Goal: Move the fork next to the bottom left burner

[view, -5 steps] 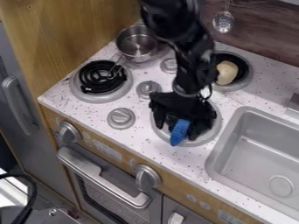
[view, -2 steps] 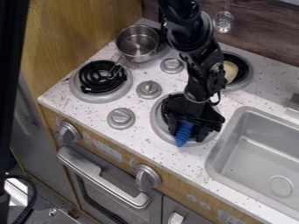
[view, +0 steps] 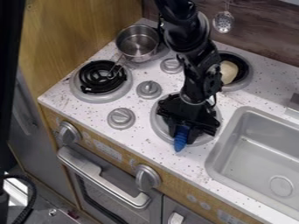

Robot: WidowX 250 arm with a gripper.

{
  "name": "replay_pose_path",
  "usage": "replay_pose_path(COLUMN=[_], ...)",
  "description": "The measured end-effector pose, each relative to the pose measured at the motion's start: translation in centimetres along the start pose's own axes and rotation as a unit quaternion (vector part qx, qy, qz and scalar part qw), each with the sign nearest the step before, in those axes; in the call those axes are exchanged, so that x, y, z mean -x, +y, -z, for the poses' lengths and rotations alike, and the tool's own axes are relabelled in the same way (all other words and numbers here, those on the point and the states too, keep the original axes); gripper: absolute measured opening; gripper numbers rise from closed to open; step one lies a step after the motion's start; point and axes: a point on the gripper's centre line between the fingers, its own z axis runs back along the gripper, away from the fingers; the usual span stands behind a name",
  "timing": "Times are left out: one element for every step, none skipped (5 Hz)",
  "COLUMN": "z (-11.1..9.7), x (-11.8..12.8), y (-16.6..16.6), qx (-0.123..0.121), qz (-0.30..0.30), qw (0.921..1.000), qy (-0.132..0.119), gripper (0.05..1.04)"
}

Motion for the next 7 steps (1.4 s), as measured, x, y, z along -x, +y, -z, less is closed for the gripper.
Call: replay_pose_path(z=[-3.5,-5.3,-4.7,-1.9,0.1,1.1,2.0], x=[-3.2,-5.5,-7.1,-7.1,-7.3,-7.2,-7.1], y=[2.5,6.0,9.5,12.8,14.7,15.8,16.1], qx=[0.004,-0.002,-0.012,-0.036,-0.050,-0.047,-0.031], qz=[-0.027,-0.075,-0.083,-0.065,-0.028,0.003,0.009], qw=[0.9970,0.9930,0.9931,0.9961,0.9980,0.9988,0.9993], qy=[-0.072,-0.091,-0.082,-0.047,-0.026,-0.014,-0.019], gripper=[0.408,0.408,0.408,0.408,0.408,0.408,0.408])
